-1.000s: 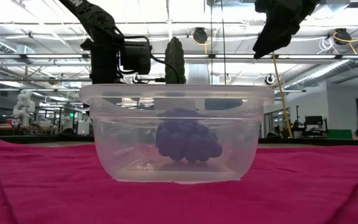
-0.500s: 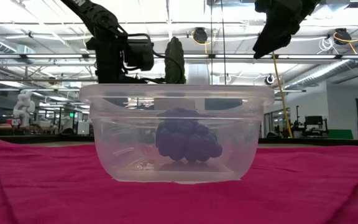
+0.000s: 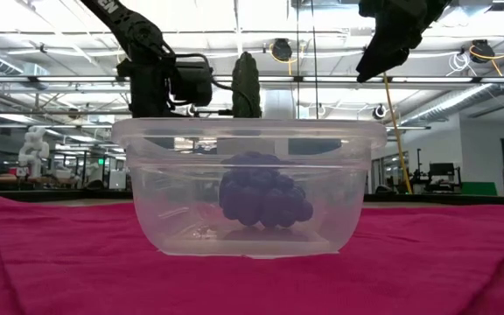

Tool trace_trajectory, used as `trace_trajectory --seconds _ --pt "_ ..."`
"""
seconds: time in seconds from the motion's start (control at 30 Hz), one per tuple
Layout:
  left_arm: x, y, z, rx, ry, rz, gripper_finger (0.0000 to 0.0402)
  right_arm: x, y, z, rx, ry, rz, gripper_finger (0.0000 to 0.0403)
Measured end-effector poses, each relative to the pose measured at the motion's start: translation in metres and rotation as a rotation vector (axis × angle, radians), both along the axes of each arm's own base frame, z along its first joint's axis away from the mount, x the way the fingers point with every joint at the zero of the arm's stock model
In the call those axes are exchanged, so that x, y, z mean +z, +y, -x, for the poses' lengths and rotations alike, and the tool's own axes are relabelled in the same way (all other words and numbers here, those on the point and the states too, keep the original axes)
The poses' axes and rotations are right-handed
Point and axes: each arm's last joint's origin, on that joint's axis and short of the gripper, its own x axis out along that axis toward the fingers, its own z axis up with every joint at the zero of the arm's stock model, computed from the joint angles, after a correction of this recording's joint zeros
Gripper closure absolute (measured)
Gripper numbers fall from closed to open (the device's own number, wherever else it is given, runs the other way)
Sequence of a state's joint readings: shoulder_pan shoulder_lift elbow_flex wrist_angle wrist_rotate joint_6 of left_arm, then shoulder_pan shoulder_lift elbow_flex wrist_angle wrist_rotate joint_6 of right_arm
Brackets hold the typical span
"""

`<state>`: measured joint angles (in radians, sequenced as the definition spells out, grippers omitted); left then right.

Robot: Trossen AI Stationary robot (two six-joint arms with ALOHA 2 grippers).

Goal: Pick and placing Produce into tupperware
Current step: Put the left strawberry into the transparent bin

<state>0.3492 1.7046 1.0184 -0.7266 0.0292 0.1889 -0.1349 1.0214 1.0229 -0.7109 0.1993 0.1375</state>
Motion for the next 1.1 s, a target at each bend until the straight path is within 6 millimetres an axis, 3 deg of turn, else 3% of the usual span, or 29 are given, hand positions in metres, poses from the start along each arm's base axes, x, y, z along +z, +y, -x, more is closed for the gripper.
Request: trace_trajectory --seconds 1.1 --pt "-0.018 0.004 -0.005 0.024 0.026 0.001 0.0048 0.0 0.001 0.0 0.008 -0.002 -0.029 0.0149"
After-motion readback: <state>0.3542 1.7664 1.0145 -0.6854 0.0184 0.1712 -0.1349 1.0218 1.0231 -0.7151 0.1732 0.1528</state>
